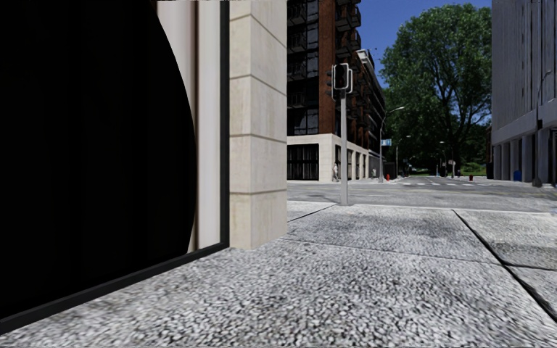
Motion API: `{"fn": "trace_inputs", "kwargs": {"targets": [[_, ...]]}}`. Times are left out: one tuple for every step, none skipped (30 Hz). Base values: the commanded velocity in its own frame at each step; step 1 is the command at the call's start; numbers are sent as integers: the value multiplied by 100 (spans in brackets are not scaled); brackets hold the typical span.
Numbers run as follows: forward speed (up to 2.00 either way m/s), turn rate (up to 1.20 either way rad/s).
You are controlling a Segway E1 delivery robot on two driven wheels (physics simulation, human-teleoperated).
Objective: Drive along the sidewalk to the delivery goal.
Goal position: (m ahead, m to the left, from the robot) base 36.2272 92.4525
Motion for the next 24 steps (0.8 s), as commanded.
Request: {"fn": "trace_inputs", "kwargs": {"targets": [[42,-67],[65,-66],[65,-66],[89,-66],[105,-64],[119,-60],[128,-55],[149,-53],[174,-52],[174,-52],[182,-52],[185,-52],[185,-52],[185,-52],[185,-52],[185,-52],[185,-52],[185,-52],[187,-52],[188,-52],[188,-52],[188,-52],[188,-52],[188,-52]]}}
